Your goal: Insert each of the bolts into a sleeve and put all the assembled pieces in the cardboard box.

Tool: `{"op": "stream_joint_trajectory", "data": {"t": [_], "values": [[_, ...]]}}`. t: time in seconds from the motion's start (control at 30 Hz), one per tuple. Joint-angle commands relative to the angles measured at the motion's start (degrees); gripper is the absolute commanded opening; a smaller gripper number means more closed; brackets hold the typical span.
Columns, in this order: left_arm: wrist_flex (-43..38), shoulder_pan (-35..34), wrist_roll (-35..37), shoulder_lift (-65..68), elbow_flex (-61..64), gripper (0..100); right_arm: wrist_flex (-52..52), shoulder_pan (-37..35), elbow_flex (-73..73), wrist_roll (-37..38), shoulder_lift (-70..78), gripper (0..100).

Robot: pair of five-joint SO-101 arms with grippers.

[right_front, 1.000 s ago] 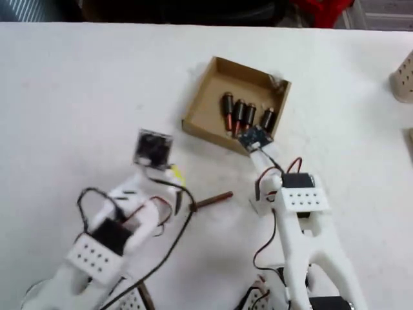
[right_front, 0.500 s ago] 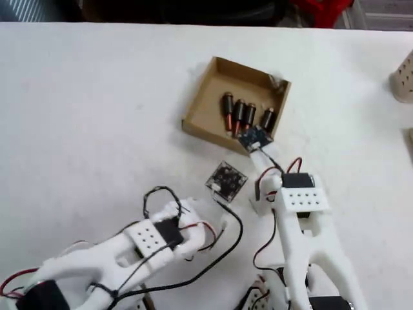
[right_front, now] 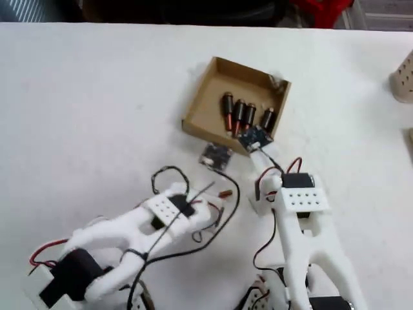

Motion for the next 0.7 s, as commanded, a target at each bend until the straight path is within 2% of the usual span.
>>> {"op": "stream_joint_trajectory", "data": {"t": [0.0,0.2,0.33,0.5,0.67], "values": [[0.3,-8.0,2.5,1.2,-4.4,2,-0.8,0.5,-0.3,-0.4,-2.0,1.7],[-6.7,-17.3,2.9,1.5,-5.9,2,-0.8,0.5,-0.2,-0.4,-2.0,1.7],[-11.6,-20.2,3.1,1.1,-5.8,2,-0.8,0.5,0.2,-0.4,-2.0,1.7],[-12.3,-18.0,7.8,0.3,-6.0,3,-0.8,0.5,0.3,-0.2,-2.0,1.7],[-11.0,-12.5,10.3,-6.1,-3.2,22,-0.8,0.5,0.3,0.0,-2.0,1.7]]}}
